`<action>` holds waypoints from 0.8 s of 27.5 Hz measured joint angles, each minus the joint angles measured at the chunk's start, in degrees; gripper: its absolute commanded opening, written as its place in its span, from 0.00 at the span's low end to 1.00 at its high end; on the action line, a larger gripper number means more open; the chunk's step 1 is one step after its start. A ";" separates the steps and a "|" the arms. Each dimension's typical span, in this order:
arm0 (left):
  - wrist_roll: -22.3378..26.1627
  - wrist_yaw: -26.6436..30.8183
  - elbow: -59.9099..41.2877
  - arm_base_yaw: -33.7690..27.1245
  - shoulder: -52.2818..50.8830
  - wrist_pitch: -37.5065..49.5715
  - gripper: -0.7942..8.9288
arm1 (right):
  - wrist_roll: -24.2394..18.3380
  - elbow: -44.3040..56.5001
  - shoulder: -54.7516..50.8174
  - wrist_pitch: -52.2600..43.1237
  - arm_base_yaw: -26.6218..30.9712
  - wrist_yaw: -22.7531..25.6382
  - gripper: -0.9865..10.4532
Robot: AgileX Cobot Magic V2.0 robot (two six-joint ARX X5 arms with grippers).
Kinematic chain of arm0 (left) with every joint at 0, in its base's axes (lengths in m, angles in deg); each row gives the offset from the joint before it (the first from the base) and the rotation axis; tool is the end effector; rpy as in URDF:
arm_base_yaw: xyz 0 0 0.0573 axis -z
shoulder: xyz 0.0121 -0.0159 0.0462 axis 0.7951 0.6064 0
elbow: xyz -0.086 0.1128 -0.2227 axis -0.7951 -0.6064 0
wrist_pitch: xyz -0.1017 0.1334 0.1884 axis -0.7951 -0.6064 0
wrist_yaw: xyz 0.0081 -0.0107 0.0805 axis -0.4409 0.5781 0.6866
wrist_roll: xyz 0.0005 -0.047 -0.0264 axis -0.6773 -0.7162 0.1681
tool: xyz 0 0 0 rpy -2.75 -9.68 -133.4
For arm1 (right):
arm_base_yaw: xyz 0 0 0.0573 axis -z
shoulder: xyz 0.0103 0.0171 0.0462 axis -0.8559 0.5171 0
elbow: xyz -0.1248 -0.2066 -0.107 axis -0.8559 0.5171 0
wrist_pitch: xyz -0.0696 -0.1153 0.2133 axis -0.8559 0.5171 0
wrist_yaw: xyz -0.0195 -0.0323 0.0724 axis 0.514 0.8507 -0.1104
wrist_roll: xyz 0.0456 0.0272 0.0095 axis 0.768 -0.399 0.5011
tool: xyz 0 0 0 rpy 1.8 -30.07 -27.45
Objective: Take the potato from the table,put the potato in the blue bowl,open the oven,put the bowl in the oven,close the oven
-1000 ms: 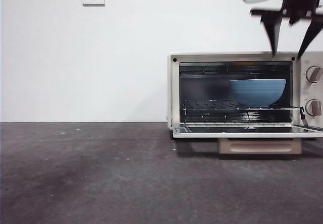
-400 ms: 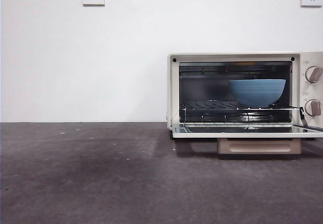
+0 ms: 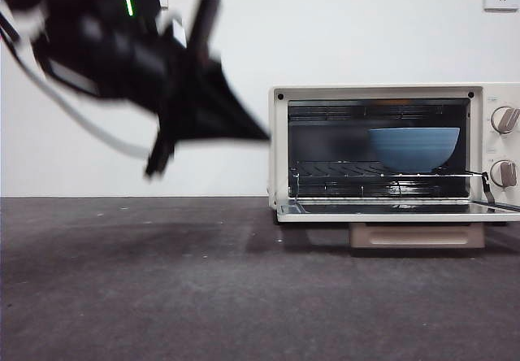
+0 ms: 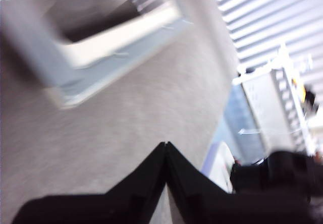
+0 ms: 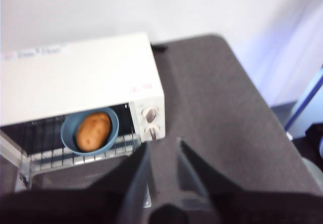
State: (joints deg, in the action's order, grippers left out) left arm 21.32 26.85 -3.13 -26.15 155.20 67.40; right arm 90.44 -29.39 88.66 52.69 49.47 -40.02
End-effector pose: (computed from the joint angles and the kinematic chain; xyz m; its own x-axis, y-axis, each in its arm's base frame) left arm 0.2967 -0.1727 0.1917 0.0727 -0.8896 -0.4509 0.4045 0.4395 -0.8020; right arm 0.1057 0.0076 0.5220 0.8729 -0.1974 -0.4463 0.2151 0.9765 -0.0112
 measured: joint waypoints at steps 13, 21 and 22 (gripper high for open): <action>-13.66 10.49 6.71 1.75 11.34 -2.10 0.07 | -1.92 0.28 -12.22 0.00 0.00 0.02 0.08; -16.44 14.45 7.28 2.14 11.96 -4.22 0.08 | -2.08 0.87 -13.77 0.02 0.00 0.02 0.08; -16.98 14.51 7.28 2.14 12.33 -4.17 0.08 | -2.10 0.90 -13.79 0.02 0.00 0.02 0.08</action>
State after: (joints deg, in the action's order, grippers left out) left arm 4.33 41.36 4.14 -24.00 167.52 63.22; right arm 88.34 -28.50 74.87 52.71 49.47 -40.00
